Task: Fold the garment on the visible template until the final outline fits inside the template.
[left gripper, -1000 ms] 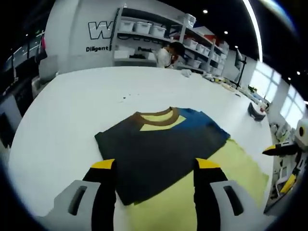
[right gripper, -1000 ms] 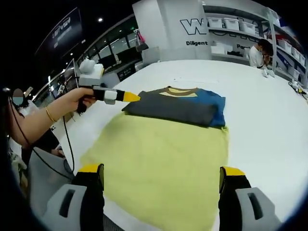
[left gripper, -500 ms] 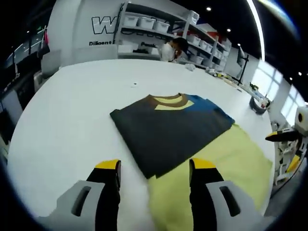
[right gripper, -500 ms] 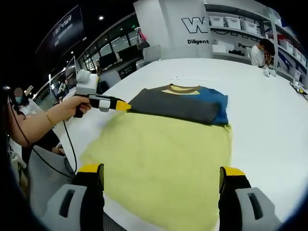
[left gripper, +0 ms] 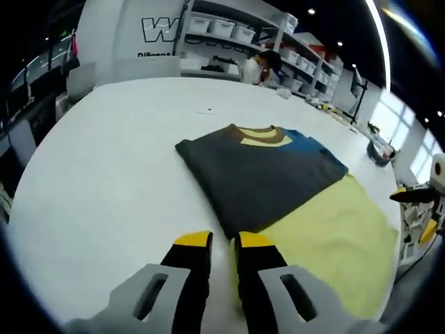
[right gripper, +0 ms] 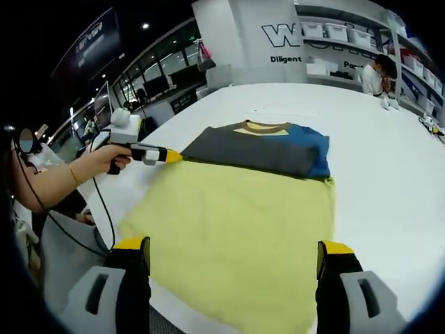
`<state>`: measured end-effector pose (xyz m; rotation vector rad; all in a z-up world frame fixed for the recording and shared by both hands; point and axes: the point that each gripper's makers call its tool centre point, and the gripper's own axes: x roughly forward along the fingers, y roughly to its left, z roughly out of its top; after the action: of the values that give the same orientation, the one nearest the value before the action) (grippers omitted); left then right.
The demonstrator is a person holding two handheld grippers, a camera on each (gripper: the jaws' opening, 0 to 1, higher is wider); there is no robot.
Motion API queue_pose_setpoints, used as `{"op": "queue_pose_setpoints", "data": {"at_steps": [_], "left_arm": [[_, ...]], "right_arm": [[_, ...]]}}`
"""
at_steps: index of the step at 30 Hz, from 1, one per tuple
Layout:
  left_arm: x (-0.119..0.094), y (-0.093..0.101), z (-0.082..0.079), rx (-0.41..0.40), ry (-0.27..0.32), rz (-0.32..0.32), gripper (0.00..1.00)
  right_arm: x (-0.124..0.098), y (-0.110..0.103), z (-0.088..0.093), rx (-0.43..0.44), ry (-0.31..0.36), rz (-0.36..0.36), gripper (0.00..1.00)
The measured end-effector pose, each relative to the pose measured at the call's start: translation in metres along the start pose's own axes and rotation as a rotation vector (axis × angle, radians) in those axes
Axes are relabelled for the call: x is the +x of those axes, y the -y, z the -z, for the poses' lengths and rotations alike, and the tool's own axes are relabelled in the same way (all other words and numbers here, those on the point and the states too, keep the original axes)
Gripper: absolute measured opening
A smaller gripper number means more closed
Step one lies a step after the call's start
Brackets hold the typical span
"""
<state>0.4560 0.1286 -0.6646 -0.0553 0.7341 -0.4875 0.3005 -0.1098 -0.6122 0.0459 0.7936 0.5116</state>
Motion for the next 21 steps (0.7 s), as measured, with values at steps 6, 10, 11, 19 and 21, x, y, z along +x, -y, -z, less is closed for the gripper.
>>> {"op": "queue_pose_setpoints", "data": {"at_steps": [6, 10, 11, 19, 21], "left_arm": [[-0.003, 0.007, -0.001, 0.036, -0.011, 0.011, 0.04], [-0.005, 0.004, -0.001, 0.033, -0.014, 0.018, 0.04], [-0.005, 0.004, -0.001, 0.033, -0.014, 0.019, 0.04], [-0.011, -0.005, 0.0, 0.072, -0.023, 0.017, 0.04], [-0.013, -0.009, 0.0, 0.075, -0.024, 0.016, 0.04]], "right_arm": [[-0.001, 0.0, 0.0, 0.001, 0.002, 0.003, 0.99], [-0.001, -0.001, 0.001, -0.001, -0.002, 0.0, 0.99], [-0.001, -0.001, 0.001, -0.002, -0.002, 0.0, 0.99], [-0.001, -0.002, 0.002, -0.002, -0.005, -0.002, 0.99], [-0.002, -0.003, 0.003, -0.002, -0.007, -0.003, 0.99]]}}
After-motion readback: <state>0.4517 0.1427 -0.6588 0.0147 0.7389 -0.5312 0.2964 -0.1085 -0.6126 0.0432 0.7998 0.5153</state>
